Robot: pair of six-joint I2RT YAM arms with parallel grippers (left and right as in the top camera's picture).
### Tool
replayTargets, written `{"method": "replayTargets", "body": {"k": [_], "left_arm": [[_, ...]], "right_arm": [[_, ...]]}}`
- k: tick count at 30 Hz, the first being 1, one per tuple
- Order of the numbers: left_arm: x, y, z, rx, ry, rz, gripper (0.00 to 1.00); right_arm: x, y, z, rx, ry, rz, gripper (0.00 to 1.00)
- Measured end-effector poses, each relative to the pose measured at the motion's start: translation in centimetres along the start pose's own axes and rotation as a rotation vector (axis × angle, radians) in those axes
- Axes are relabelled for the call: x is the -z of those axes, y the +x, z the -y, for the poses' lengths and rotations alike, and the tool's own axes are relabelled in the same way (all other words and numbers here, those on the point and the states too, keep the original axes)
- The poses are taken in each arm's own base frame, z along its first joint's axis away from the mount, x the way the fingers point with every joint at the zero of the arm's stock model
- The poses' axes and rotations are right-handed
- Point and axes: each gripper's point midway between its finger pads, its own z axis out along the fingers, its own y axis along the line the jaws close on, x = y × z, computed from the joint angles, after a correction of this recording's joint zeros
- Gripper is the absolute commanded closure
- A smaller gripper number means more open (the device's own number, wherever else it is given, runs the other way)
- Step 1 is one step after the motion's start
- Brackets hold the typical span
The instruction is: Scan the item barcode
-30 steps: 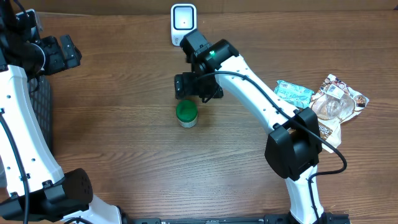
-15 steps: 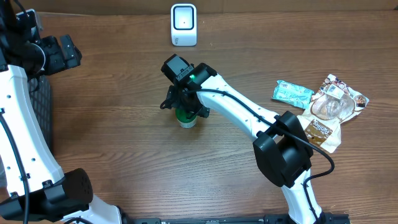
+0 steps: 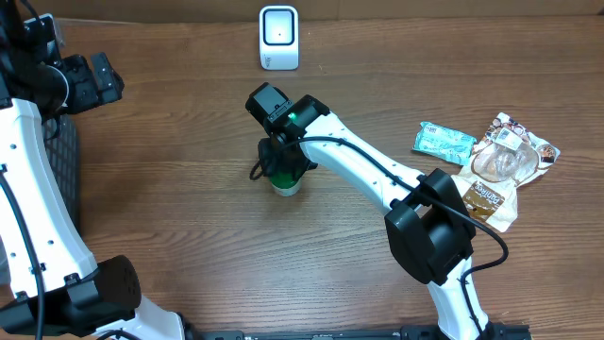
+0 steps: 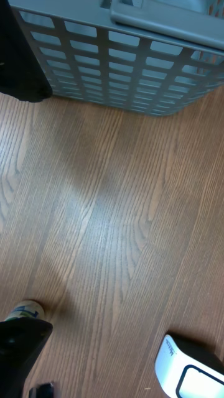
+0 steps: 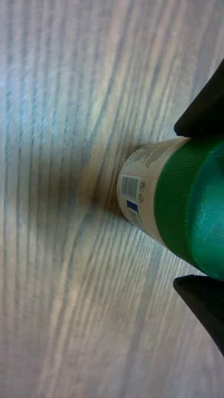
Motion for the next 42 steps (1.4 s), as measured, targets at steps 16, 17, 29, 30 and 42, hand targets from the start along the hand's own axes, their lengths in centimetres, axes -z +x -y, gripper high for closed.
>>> {"method": "replayTargets", "body": {"k": [16,17,29,30,42], "left_arm": [[0.0,0.0,0.0,0.0,0.0,0.0,0.0],[0.0,0.0,0.0,0.0,0.0,0.0,0.01],[0.0,0.0,0.0,0.0,0.0,0.0,0.0],[0.0,0.0,0.0,0.0,0.0,0.0,0.0],[0.0,0.0,0.0,0.0,0.0,0.0,0.0]], "right_arm": [[0.6,0.5,-2.7,1.332,-0.157,0.059,0.33],[0.8,0.9,-3.4,1.379,-0.21,0.073,0.32],[1.9,3.0,-5.9,1.519,-0.415,0.119,0.03],[2.0,3.0,-5.9,1.517,-0.416,0.118,0.0],[6.1,-0.6,-8.1,0.674,-0.429,0.083,0.05]]}}
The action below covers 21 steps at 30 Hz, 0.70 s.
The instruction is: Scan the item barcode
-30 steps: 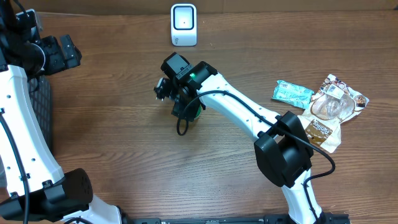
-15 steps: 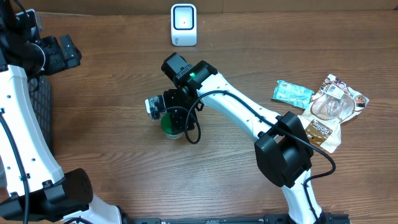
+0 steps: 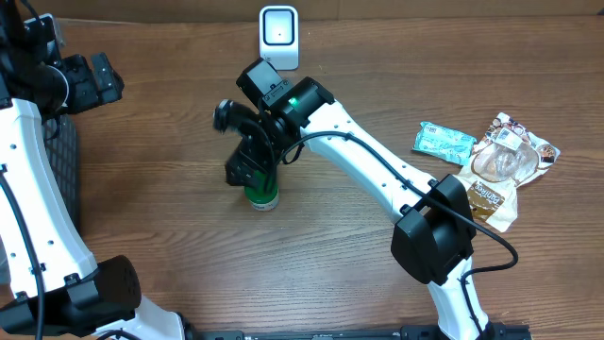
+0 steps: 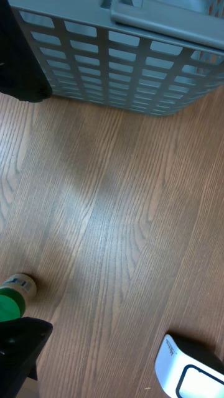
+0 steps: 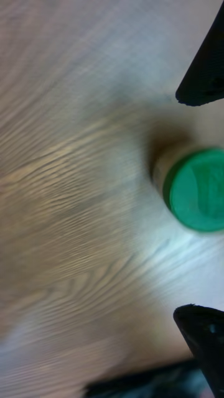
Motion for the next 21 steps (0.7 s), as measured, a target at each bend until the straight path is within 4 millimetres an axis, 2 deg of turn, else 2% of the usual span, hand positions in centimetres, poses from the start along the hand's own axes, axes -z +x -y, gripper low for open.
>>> {"method": "replayTargets", "body": {"k": [1,2,4,5,8,9,12,16,20,21], "left_arm": [[0.0,0.0,0.0,0.0,0.0,0.0,0.0],[0.0,0.0,0.0,0.0,0.0,0.0,0.0],[0.0,0.0,0.0,0.0,0.0,0.0,0.0],[0.0,0.0,0.0,0.0,0.0,0.0,0.0],[0.0,0.0,0.0,0.0,0.0,0.0,0.0],[0.0,0.0,0.0,0.0,0.0,0.0,0.0],[0.0,0.0,0.0,0.0,0.0,0.0,0.0],[0.0,0.0,0.0,0.0,0.0,0.0,0.0],[0.0,0.0,0.0,0.0,0.0,0.0,0.0],[0.0,0.0,0.0,0.0,0.0,0.0,0.0]], "right_arm": [[0.0,0.1,0.0,-0.108,-0.002,-0.005,0.14],[-0.1,0.3,0.0,-0.208,-0.001,-0.01,0.17],[-0.4,0.8,0.2,-0.377,0.008,-0.024,0.16],[-0.9,1.7,0.6,-0.515,0.033,-0.047,0.16],[-2.1,3.4,1.7,-0.738,0.105,-0.074,0.15],[-2.6,4.1,2.2,-0.819,0.148,-0.081,0.11],[-3.2,4.9,2.5,-0.913,0.231,-0.075,0.09],[-4.5,5.6,1.7,-0.953,0.312,-0.064,0.1],[-4.9,6.1,1.5,-0.941,0.366,-0.062,0.23],[-4.8,6.2,1.9,-0.922,0.385,-0.058,0.29]]}}
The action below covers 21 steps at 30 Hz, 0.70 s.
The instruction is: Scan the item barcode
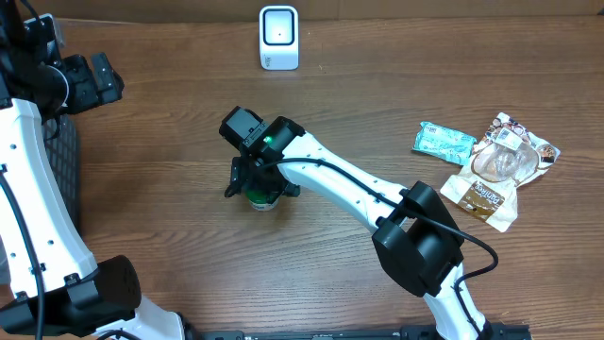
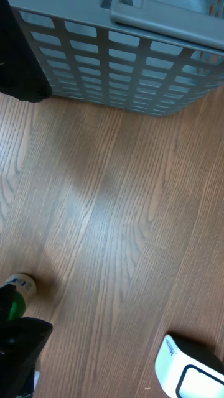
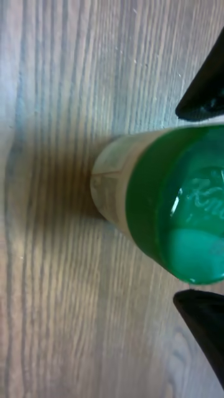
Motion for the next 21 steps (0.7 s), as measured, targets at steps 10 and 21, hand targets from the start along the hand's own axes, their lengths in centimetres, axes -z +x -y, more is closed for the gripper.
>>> {"method": "replayTargets", "body": {"k": [10,21], "left_arm": [[0.0,0.0,0.0,0.0,0.0,0.0,0.0],[0.0,0.0,0.0,0.0,0.0,0.0,0.0]], "right_arm": [[0.3,-0.7,0.7,0.198,0.027,0.022,0.68],[1.1,-2.2,3.7,0.919,0.069,-0.029,0.66]]}}
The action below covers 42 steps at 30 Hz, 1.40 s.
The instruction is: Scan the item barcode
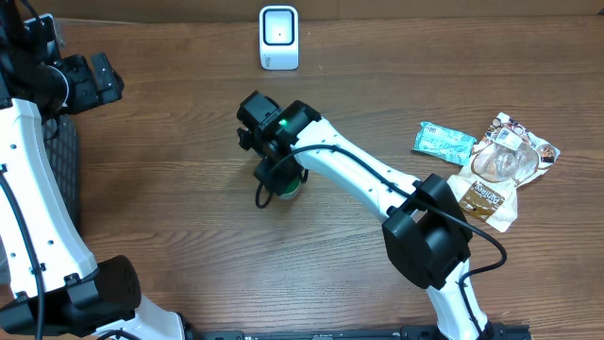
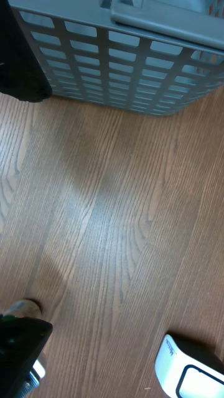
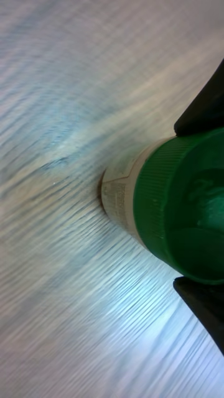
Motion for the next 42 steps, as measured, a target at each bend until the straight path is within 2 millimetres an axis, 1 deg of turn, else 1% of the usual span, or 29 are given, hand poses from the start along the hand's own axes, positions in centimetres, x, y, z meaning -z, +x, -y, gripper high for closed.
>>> {"method": "replayTargets", "body": {"k": [2,6,7,8,9,10,11,12,13,19,22,25,27,28,29,31,34,37,39,42], "left_arm": [[0.0,0.0,0.0,0.0,0.0,0.0,0.01],[0.0,0.0,0.0,0.0,0.0,0.0,0.0],[0.0,0.0,0.0,0.0,0.0,0.0,0.0],[0.0,0.0,0.0,0.0,0.0,0.0,0.0],[0.0,0.0,0.0,0.0,0.0,0.0,0.0],[0.0,0.0,0.0,0.0,0.0,0.0,0.0],[0.0,0.0,0.0,0.0,0.0,0.0,0.0],[0.0,0.0,0.0,0.0,0.0,0.0,0.0],[0.0,0.0,0.0,0.0,0.0,0.0,0.0],[0.0,0.0,0.0,0.0,0.0,0.0,0.0],[0.0,0.0,0.0,0.0,0.0,0.0,0.01],[0.0,0.0,0.0,0.0,0.0,0.0,0.0],[0.0,0.0,0.0,0.0,0.0,0.0,0.0],[0.0,0.0,0.0,0.0,0.0,0.0,0.0],[0.0,0.0,0.0,0.0,0.0,0.0,0.01],[0.0,0.0,0.0,0.0,0.0,0.0,0.0],[0.0,0.0,0.0,0.0,0.0,0.0,0.0],[0.0,0.0,0.0,0.0,0.0,0.0,0.0],[0.0,0.0,0.0,0.0,0.0,0.0,0.0],[0.0,0.0,0.0,0.0,0.0,0.0,0.0]], "right_arm": [[0.1,0.1,0.4,0.24,0.003,-0.003,0.67],[0.1,0.1,0.0,0.491,-0.022,0.003,0.67],[0.1,0.1,-0.2,0.531,-0.033,0.008,0.67],[0.2,0.1,-0.5,0.579,-0.049,0.015,0.64],[0.2,0.0,-0.8,0.617,-0.065,0.024,0.58],[0.2,0.0,-1.0,0.639,-0.075,0.03,0.45],[0.2,0.0,-1.1,0.65,-0.08,0.033,0.23],[0.2,0.0,-1.2,0.661,-0.085,0.035,0.07],[0.2,0.0,-1.3,0.662,-0.088,0.037,0.05],[0.3,-0.1,-1.4,0.588,-0.095,0.037,0.0],[0.6,-0.3,-0.8,0.514,-0.065,0.033,0.0],[1.8,-1.4,0.0,0.385,-0.017,0.052,0.0],[3.2,-2.2,0.4,0.25,0.001,0.075,0.0],[4.2,-2.8,0.6,0.155,0.009,0.095,0.0],[4.5,-3.0,0.7,0.122,0.011,0.104,0.0],[5.1,-3.4,0.8,-0.008,0.007,0.122,0.0],[4.8,-2.9,0.7,-0.126,-0.003,0.101,0.0],[3.9,-2.3,0.6,-0.186,-0.008,0.078,0.02],[2.6,-1.5,0.5,-0.214,-0.011,0.048,0.06],[1.0,-0.7,0.4,-0.244,-0.013,0.025,0.16]]}}
